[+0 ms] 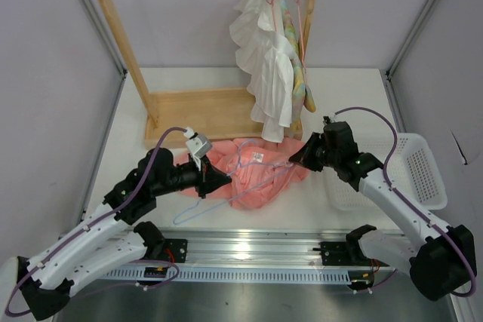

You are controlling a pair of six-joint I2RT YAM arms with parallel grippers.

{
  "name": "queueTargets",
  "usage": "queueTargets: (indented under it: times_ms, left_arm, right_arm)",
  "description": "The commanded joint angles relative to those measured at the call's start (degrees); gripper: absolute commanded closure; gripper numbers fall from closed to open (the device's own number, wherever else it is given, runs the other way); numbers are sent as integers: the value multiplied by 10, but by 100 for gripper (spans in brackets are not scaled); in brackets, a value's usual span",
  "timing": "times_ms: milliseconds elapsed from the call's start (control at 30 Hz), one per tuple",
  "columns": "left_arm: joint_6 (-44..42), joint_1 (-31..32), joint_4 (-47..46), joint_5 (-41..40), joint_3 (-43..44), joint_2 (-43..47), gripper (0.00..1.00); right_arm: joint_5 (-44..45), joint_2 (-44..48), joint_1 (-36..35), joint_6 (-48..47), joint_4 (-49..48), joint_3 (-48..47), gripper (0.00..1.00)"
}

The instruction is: Place the skirt on the hanger

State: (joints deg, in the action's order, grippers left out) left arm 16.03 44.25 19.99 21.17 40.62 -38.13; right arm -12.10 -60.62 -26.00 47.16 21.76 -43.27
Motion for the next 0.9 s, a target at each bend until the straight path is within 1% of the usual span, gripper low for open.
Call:
queueTargets:
  times_ms: [0,100,467,600,800,867]
  left_arm:
    - [1,4,-91,-2,-20,19,100]
    - [1,4,-124,-5,-35,29,100]
    - [-3,9,-196,-40,-83,60,100]
    - [-6,19,-227,-53,-101,62,100]
    - [-1,41,-319,-86,-155,82,100]
    - [-2,44,-317,-89,-154,70,100]
  right_arm:
    - [-19,-10,7,-20,8,-38,100]
    - [-30,-18,10,-26,11,-44,100]
    - [-60,-26,34,-37,21,-41,100]
    - [-76,-34,42,-40,18,-39,100]
    - [-91,-46,56,-50,20,-43,100]
    - [-96,-46,65,-51,21,-45,100]
